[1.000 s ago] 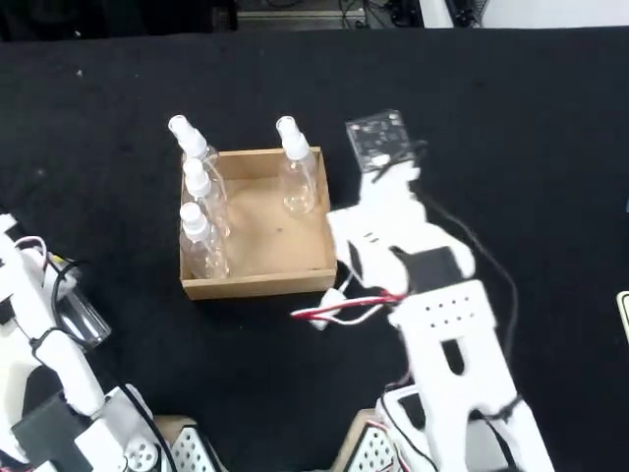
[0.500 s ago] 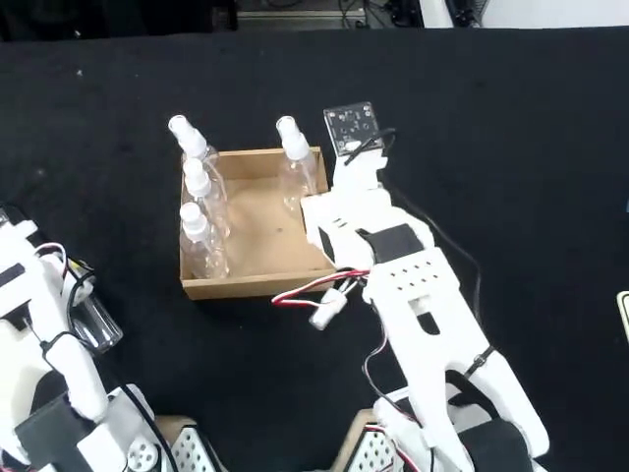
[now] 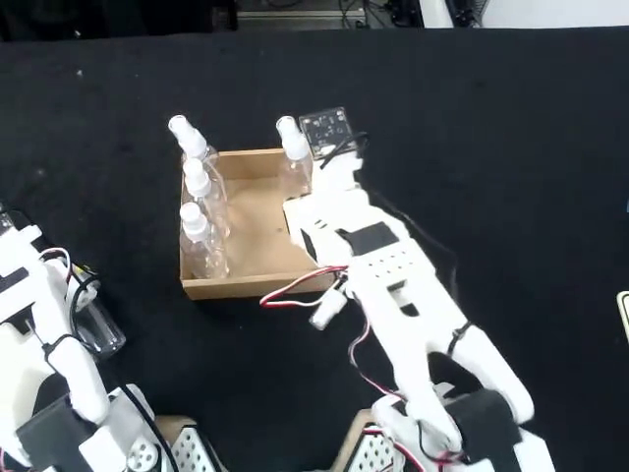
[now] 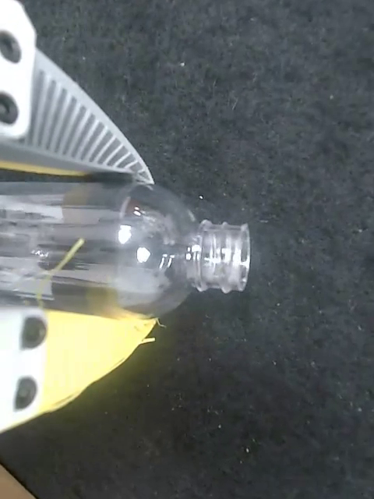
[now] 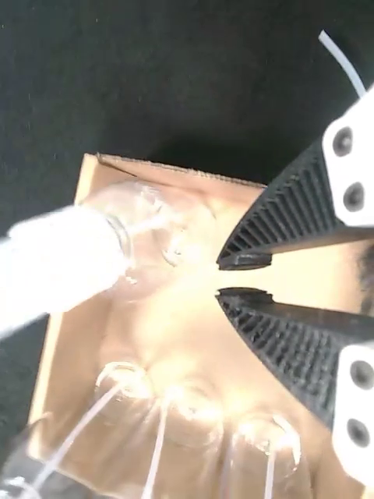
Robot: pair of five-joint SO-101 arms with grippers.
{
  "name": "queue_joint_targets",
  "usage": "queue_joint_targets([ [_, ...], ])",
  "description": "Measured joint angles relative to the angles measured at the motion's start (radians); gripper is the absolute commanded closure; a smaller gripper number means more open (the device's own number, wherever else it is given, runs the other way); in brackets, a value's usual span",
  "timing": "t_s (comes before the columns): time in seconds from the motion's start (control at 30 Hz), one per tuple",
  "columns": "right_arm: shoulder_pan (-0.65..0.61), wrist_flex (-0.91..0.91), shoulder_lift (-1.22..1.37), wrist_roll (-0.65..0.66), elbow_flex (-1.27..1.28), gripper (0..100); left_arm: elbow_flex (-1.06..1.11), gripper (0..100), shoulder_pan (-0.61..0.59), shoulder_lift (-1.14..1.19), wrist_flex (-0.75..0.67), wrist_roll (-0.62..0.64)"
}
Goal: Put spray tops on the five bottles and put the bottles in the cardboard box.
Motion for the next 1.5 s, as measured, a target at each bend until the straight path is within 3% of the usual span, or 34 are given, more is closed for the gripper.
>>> queue_joint_targets([
  [0.3, -0.003, -0.071, 0.118, 0.002, 0.0, 98.8, 0.0, 90, 0.0, 0.0, 0.0, 0.002],
  [0.57, 0.0, -0.077, 0.124, 0.003, 0.0, 98.8, 0.015, 90, 0.0, 0.0, -0.023, 0.094],
  [0.73, 0.002, -0.115, 0.124, 0.003, 0.0, 98.8, 0.084, 90, -0.002, -0.008, -0.124, 0.097],
  [1.5, 0.002, -0.126, 0.252, 0.072, -0.02, 98.8, 0.084, 90, -0.002, -0.008, -0.137, 0.095],
])
